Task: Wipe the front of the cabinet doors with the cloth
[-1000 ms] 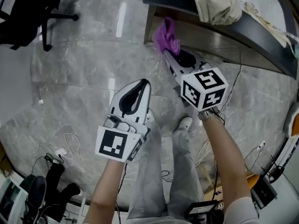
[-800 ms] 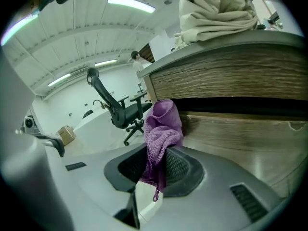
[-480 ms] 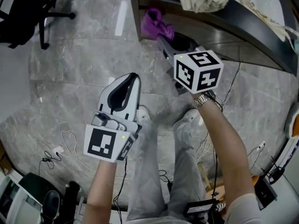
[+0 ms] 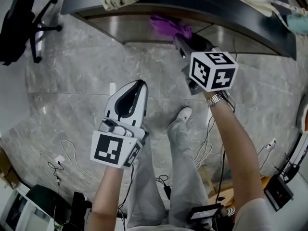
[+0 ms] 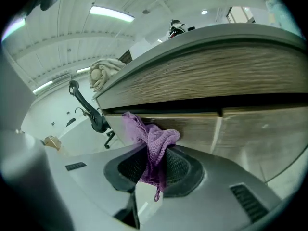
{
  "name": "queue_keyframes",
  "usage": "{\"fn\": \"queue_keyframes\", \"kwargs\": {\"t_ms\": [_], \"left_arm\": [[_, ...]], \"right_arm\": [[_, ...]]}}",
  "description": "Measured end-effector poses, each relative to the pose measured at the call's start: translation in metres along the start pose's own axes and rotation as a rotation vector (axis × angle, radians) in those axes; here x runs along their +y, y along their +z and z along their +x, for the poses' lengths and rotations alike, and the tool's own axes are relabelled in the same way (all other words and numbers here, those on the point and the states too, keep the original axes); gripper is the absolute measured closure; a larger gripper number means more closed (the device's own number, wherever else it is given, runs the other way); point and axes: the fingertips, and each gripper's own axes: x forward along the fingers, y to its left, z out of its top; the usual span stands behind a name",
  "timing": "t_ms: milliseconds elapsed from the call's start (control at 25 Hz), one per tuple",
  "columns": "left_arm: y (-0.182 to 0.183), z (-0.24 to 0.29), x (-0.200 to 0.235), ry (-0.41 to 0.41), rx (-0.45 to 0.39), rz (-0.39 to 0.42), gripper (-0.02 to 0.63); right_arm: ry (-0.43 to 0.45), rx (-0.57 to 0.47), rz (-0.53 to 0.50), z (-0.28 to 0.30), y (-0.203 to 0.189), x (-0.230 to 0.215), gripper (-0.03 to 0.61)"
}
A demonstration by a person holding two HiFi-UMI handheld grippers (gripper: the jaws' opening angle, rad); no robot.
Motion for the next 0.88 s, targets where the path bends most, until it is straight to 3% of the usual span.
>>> {"fn": "queue_keyframes", "kwargs": {"t_ms": [480, 880], "left_arm": [[-0.017, 0.108, -0.162, -0.175, 0.056, 0.069, 0.592], [-0.041, 0.171, -0.254, -0.27, 0.103, 0.103, 0.592]], "right_arm": [[-0.167, -0.077, 0.133, -0.131, -0.017, -0.186, 0.489], [-0.292, -0.121, 0.208, -0.208, -0.033, -0.308, 0.489]]}}
